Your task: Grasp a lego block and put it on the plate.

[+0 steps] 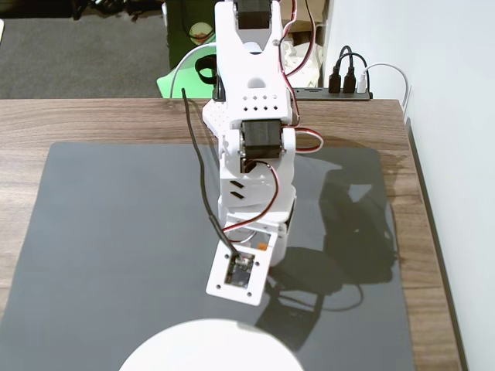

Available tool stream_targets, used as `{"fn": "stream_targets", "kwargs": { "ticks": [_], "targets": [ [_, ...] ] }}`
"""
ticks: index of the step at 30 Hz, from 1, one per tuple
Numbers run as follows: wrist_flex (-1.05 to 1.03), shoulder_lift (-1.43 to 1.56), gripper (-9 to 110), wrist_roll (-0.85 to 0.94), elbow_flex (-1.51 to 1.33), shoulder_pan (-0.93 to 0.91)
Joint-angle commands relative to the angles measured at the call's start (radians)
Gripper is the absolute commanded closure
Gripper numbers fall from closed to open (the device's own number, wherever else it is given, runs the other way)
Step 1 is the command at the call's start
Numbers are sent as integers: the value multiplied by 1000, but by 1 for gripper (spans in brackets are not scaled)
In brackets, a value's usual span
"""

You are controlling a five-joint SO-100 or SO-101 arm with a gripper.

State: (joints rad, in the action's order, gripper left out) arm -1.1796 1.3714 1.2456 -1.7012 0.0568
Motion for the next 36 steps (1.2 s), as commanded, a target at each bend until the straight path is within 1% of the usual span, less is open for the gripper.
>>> {"fn": "stream_targets", "kwargs": {
  "ticks": [1, 4, 16, 25, 32, 36],
  "targets": [
    [9, 25, 92, -8, 31, 3],
    [12, 21, 96, -20, 31, 12],
    [18, 38, 96, -8, 31, 21],
    [-26, 138, 96, 146, 120, -11],
    [-26, 225, 96, 316, 169, -55],
    [-18, 215, 96, 402, 239, -84]
  ]
}}
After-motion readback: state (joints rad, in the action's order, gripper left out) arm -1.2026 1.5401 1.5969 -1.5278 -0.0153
